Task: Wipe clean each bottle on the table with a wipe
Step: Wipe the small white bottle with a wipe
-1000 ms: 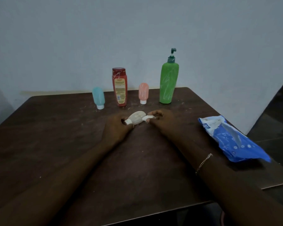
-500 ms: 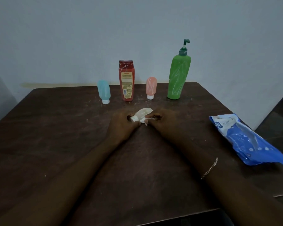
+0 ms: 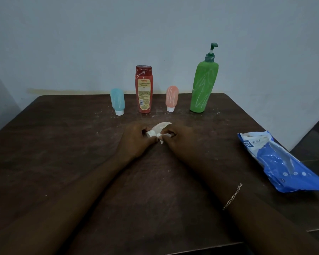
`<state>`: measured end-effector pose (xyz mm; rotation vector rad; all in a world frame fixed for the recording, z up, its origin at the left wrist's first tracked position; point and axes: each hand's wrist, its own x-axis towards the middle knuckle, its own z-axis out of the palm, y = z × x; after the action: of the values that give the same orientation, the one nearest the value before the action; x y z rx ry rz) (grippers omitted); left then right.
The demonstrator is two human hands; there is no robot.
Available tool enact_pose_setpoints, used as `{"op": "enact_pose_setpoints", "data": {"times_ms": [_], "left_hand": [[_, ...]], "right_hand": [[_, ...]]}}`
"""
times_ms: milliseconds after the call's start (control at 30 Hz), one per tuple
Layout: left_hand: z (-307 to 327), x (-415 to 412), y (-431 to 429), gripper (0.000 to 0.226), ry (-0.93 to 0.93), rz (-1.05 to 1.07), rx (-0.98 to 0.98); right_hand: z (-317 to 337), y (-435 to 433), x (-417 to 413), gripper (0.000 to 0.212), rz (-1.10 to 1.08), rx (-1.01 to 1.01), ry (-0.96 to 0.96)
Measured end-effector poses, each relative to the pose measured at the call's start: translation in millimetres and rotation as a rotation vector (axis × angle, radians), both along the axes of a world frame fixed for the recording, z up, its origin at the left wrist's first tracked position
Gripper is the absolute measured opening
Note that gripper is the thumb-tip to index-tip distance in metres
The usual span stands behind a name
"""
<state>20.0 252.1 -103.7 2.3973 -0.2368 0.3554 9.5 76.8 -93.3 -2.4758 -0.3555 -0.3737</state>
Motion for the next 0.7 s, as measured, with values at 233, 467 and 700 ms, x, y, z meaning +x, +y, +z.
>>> {"op": "enact_pose_setpoints", "data": {"times_ms": [233, 467, 700], "left_hand": [[0.1, -1.3, 0.3, 0.037, -0.005, 0.005, -0.002], [0.2, -1.3, -0.2, 0.036, -0.002, 0.0, -0.019], [2.0, -2.4, -0.9, 0.035, -0.007, -0.004, -0.019]], "right_hand": [[1.7, -16.8, 3.9, 0.015, -0.109, 0.076, 0.049], [-2.2, -3.4, 0.7, 0.017, -0.014, 0.025, 0.057], [7.6, -19.3, 9.3, 0.02, -0.086, 0.078, 0.095]]}}
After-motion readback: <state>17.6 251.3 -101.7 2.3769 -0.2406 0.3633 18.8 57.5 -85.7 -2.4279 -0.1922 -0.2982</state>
